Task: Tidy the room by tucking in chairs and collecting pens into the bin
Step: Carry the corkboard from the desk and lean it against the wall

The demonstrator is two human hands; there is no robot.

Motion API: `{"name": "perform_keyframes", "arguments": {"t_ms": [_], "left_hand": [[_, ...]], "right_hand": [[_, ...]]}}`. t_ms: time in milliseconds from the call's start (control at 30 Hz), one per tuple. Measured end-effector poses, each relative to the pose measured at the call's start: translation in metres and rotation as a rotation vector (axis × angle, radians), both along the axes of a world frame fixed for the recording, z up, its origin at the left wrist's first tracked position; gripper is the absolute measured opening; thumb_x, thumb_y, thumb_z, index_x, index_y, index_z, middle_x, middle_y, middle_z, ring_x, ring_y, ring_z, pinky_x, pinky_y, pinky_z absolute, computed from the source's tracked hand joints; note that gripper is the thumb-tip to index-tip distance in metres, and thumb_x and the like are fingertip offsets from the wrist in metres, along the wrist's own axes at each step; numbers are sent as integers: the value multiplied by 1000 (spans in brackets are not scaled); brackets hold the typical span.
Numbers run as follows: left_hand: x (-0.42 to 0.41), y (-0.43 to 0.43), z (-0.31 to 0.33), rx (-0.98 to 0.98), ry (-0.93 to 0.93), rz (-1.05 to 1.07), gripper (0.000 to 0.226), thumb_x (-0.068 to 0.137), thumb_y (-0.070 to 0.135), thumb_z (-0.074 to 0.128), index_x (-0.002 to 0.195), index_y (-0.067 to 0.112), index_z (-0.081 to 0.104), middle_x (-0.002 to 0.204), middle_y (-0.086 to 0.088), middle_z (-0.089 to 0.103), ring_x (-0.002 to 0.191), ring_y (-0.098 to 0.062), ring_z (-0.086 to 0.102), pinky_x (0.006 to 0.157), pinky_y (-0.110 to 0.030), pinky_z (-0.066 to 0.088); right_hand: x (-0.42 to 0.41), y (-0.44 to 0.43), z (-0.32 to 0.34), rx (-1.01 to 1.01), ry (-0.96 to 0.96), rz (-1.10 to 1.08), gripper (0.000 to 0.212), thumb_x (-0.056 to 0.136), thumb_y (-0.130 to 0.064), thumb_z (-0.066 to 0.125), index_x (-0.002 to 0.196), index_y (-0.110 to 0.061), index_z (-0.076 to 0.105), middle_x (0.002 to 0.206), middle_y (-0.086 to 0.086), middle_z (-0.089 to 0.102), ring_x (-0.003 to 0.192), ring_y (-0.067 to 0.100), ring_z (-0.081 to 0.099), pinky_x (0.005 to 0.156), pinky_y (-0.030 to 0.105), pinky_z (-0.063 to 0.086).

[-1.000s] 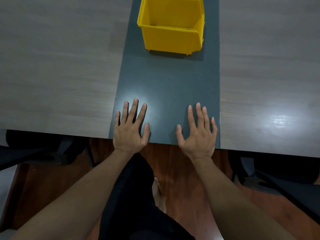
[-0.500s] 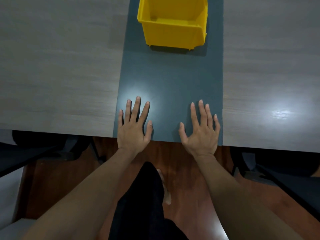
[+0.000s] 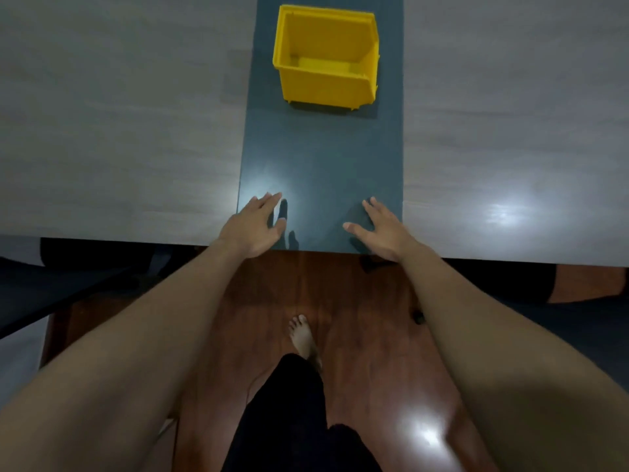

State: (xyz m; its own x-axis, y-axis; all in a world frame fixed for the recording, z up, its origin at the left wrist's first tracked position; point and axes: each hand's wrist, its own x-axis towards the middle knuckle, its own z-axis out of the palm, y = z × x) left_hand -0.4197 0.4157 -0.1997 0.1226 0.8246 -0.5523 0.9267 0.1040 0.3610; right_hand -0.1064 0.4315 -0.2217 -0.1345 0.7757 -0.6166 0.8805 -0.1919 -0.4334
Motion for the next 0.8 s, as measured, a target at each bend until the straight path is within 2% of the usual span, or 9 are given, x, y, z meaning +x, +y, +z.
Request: {"name": "perform_keyframes", "arguments": {"t_ms": [100,267,433,633,800], "left_hand": [[0,-17,48,5,-29,13,71,111,55,38,172,24,21,178,-6,26,162,-29,30,129,-46,30],[-4,-53,106,60,-85,77,70,111,54,42,170,21,29,175,-6,33,162,-26,30,130,-44,27],[-13,-84,141,182,-158,156,65,110,53,46,166,20,38,170,-3,43,157,-25,39,128,-45,33],[-34,-123,160,248,-185,247,59,110,50,49,162,21,46,164,-2,51,149,-24,49,123,-46,42],[-55,-163,166,293,-189,415,59,109,52,52,159,22,50,160,2,55,147,-18,52,121,-40,43]], "right_hand": [[3,-18,42,-14,40,-15,103,90,-85,47,169,-25,21,177,3,21,164,27,11,132,51,16],[4,-62,92,73,94,-55,90,94,-76,53,165,-22,35,171,3,35,162,25,22,130,49,24],[0,-86,130,148,140,-27,81,99,-69,54,163,-23,37,171,-2,35,163,23,17,129,48,23],[-12,-96,143,201,175,29,74,101,-64,56,160,-21,41,165,0,43,157,24,30,127,47,30],[-30,-87,147,186,213,137,72,102,-61,56,160,-20,41,166,0,41,157,24,28,126,45,29]]}}
